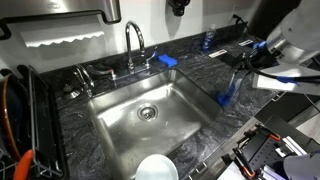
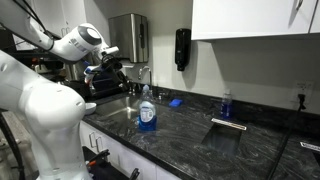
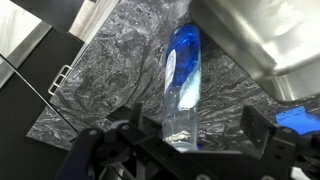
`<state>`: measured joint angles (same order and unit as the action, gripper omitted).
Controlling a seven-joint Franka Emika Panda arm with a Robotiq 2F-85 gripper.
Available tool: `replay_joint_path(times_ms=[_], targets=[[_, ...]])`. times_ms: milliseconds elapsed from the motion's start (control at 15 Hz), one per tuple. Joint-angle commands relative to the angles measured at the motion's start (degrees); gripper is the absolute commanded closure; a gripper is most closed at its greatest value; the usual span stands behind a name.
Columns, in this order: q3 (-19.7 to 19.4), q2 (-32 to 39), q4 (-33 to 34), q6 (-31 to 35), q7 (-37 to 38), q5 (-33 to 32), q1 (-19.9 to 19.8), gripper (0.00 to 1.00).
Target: Move the bottle of blue liquid forward
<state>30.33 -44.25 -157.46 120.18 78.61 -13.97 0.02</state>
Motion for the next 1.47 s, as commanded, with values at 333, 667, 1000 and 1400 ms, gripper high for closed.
replay_joint_path(times_ms=[333, 667, 1000, 1400], targets=[[-3.7, 8.14, -1.7, 8.92, 7.84, -12.58, -4.41, 0.0], [-5.28, 13.97, -1.71, 14.82, 11.18, -18.71, -6.03, 0.0], [-6.45, 17.45, -1.65, 14.84, 18.58, -27.69, -5.87, 0.42], [-10.01, 18.79, -1.22, 13.36, 24.08, -34.6, -3.11, 0.71]])
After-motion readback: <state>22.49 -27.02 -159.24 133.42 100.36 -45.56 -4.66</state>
